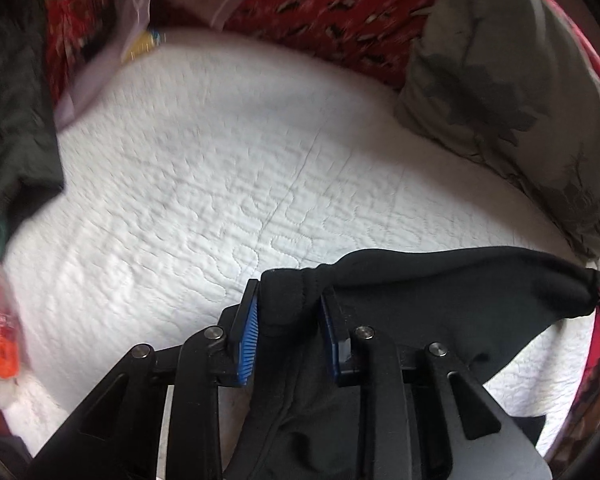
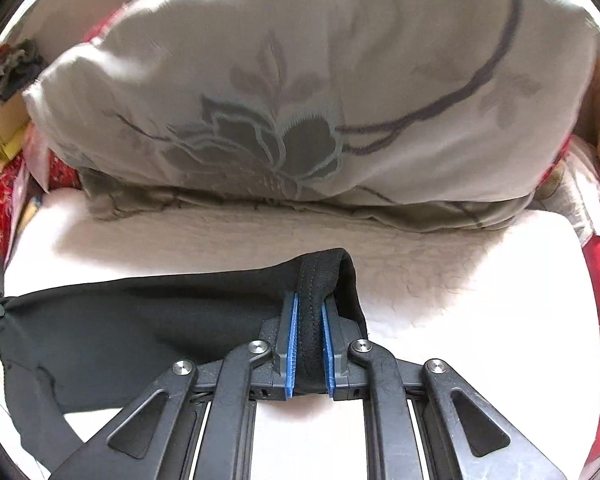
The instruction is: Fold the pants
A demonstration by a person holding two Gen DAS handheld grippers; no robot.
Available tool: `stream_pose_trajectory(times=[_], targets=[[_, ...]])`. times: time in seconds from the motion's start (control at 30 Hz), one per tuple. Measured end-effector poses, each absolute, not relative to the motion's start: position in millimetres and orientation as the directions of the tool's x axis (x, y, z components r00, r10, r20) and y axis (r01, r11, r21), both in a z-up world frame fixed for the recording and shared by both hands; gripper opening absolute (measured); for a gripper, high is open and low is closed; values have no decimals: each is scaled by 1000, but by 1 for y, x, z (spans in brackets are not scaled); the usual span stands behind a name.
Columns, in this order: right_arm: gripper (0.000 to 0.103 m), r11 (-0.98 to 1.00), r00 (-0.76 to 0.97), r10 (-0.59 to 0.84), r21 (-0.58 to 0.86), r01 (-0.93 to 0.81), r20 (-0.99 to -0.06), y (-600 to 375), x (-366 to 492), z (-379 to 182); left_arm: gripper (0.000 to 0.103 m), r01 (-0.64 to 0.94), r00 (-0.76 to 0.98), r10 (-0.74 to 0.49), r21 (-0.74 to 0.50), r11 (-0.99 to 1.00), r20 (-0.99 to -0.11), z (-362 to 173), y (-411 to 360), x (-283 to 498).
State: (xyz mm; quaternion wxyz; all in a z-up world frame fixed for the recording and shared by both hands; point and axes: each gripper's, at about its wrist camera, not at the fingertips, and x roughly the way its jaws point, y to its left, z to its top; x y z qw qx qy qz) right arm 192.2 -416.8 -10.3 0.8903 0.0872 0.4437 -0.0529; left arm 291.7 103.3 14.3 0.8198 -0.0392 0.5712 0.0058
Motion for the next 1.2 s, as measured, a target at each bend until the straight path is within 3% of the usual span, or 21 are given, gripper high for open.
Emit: stream_pose_trajectory(times=[0.33,0.63,0.73,0.87,0.97,1.03,1.17,1.2], targets=[[10,976,690,1,150,156,-724,-391,84,52,25,-21,473,-43,-59,998,-880,43,114,208],[11,963,690,67,228,144,-721,-363,-30,27,25,-62,407,-88,-124,990,-909,-12,158,128],[16,976,615,53,171,135,-787,-348,-61,-5,25,-84,302,-59,-88,993,-951,-48,164,119],[18,977,550,49,155,149,-834,-340,-92,-28,25,-129,292,-110,-153,980,-950,-52,183,104],[30,966,563,52,184,180,-825,-346,-114,-18,25,-157,337,-191,-255,954,-922,-35,199,92],[32,958,581,44,199,207,-813,-353,-124,-5,26,-170,361,-258,-335,927,-896,-24,204,87],[46,924,614,65,280,260,-786,-372,-130,19,46,-155,349,-330,-402,903,-877,-26,190,90],[50,900,620,97,335,280,-779,-376,-128,23,47,-154,338,-333,-401,903,-880,-31,183,94]])
